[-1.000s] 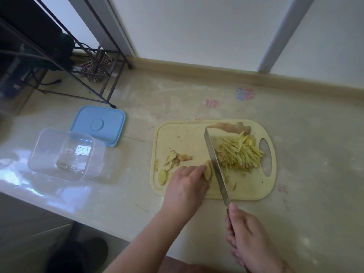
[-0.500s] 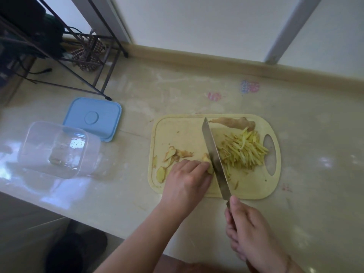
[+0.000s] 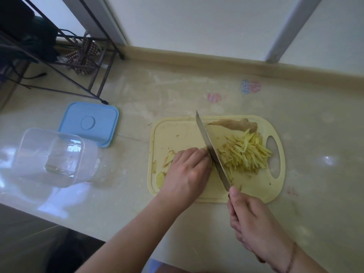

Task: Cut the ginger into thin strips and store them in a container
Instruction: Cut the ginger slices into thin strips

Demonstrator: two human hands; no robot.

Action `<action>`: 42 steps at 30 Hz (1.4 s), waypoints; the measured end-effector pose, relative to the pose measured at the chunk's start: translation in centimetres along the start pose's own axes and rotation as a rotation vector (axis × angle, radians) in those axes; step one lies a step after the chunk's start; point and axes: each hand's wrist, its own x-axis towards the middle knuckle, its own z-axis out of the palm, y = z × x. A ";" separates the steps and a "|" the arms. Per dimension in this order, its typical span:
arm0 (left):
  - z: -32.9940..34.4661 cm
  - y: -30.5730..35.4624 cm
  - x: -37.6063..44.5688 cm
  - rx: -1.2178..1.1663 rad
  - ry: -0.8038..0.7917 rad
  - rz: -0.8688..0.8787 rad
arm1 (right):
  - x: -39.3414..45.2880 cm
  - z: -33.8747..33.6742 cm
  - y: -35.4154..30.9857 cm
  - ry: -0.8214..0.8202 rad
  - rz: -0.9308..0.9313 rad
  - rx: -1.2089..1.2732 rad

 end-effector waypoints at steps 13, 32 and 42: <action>-0.3 -0.5 0.6 0.025 -0.059 0.025 | -0.7 0.7 0.7 0.075 -0.047 -0.096; -0.3 -0.5 0.3 -0.086 -0.072 -0.001 | 0.9 1.1 -1.3 0.133 -0.114 -0.205; -0.6 -0.3 0.9 -0.080 -0.102 -0.021 | 0.2 1.5 -0.7 0.117 -0.070 -0.191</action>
